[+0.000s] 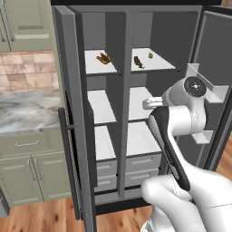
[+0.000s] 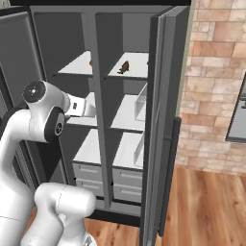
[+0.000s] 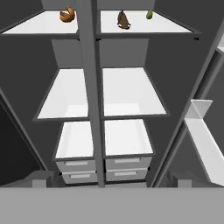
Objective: Pick up the frozen fish from the freezer, place it on any shelf in the fridge, and close the fridge and freezer doors when done.
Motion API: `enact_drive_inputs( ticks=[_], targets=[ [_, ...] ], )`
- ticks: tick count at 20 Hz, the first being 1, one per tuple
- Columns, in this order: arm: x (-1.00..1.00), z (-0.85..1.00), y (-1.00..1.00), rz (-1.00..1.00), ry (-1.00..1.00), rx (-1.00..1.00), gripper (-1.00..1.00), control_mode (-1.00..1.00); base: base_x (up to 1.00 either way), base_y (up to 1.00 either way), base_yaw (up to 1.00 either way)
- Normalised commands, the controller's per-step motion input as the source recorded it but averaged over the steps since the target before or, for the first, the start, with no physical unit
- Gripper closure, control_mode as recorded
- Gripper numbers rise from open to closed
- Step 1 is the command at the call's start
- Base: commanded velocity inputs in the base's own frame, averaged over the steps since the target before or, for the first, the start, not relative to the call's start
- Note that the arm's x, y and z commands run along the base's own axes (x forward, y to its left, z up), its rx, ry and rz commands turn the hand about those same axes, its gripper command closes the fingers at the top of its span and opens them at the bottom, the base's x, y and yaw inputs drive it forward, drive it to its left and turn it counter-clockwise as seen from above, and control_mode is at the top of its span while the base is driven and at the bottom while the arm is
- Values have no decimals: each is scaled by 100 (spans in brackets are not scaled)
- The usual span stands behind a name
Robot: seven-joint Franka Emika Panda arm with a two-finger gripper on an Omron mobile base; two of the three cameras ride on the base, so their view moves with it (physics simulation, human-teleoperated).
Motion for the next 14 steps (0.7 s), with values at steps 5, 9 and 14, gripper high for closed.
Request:
enact_drive_inputs(
  ticks=[5, 9, 14],
  targets=[
    [-18, 2, 22, 0, -1, -1, -100, -100, 2, 0, 0],
    [-73, 38, 98, 1, -2, -19, -100, -100, 0, 0, 0],
    [-48, 59, 100, 6, -1, -30, -100, -100, 0, 0, 0]
  ],
)
